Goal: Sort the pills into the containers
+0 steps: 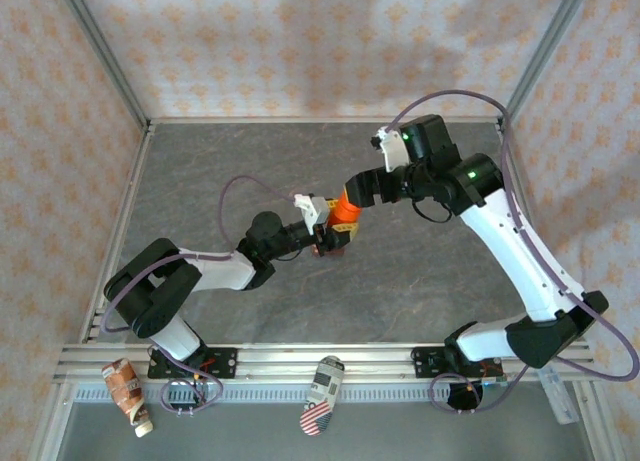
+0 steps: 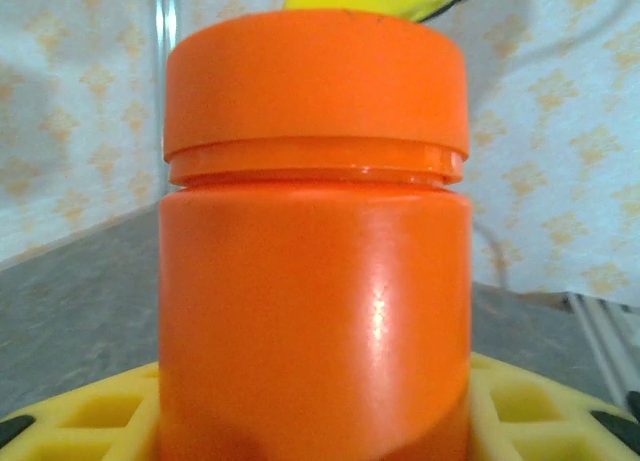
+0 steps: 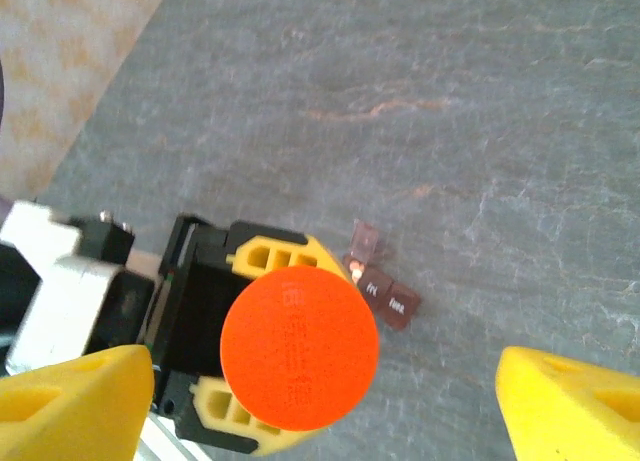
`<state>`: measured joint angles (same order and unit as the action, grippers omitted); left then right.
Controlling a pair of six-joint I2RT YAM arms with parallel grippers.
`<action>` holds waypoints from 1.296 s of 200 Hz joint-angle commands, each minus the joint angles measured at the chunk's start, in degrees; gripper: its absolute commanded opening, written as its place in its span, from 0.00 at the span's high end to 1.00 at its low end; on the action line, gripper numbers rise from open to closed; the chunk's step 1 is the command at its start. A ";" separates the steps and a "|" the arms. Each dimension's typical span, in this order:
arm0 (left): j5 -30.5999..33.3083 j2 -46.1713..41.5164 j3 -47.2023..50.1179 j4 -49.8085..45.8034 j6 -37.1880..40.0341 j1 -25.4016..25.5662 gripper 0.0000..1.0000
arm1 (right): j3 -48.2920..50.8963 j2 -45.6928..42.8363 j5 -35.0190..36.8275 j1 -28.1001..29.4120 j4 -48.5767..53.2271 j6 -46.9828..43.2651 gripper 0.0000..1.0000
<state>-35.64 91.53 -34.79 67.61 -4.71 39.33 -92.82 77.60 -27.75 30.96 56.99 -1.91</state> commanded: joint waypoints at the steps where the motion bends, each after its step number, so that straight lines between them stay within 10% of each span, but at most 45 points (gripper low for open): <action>1: -5.14 -1.55 -1.91 3.51 -3.59 -0.48 1.00 | -2.19 0.64 -3.76 -0.05 3.62 -5.20 0.14; 83: -6.73 -0.50 -3.23 3.55 -5.04 -0.48 1.00 | -1.77 3.49 -3.30 -0.09 3.04 -5.46 0.21; 170: -6.35 -0.37 -3.86 3.37 -4.87 -0.50 1.00 | 1.31 4.37 -6.46 -0.01 1.73 -2.83 0.50; 259: 10.58 -2.91 -1.54 2.56 4.03 0.11 1.00 | 13.64 4.27 10.70 7.61 -13.56 27.27 0.55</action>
<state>-33.28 91.66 -35.22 60.88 -5.43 38.89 -82.74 80.51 -23.75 33.95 45.87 12.16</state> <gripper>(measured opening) 0.510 0.450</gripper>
